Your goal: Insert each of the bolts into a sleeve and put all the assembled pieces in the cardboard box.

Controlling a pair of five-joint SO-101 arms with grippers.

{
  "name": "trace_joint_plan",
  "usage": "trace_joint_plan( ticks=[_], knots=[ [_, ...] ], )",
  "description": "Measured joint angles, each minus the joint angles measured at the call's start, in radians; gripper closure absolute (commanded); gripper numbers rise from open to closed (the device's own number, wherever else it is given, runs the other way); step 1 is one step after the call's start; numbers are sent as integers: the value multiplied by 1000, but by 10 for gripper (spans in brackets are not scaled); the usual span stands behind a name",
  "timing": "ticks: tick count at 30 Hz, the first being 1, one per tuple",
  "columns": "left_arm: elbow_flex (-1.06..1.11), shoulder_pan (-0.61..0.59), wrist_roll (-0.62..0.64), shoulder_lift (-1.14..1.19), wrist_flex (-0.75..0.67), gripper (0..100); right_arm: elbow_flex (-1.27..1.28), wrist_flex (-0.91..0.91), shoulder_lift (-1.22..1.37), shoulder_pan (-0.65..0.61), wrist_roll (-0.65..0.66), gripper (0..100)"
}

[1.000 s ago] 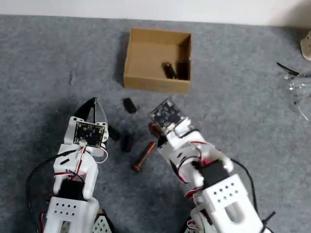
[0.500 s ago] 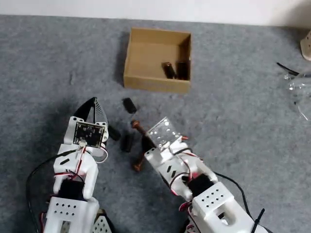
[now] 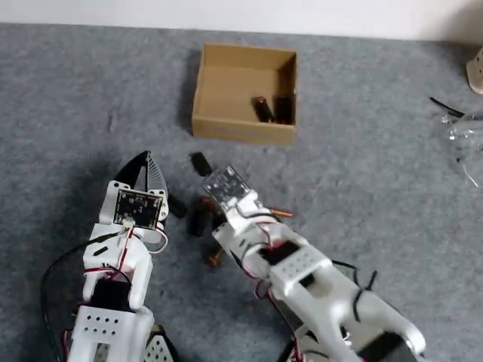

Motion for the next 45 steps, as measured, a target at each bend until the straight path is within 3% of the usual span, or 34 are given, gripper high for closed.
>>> trace_joint_plan(
  ticks=[10,18,28,36,45],
  knots=[
    [0,0,0,0,0,990,-54,-3,126,0,0,991],
    [0,0,0,0,0,990,-55,-3,133,0,0,828],
    [0,0,0,0,0,990,-69,12,133,0,0,828],
    [0,0,0,0,0,990,-379,269,227,0,0,828],
    [0,-29,5,0,0,990,-720,284,534,0,0,828]
  ],
)
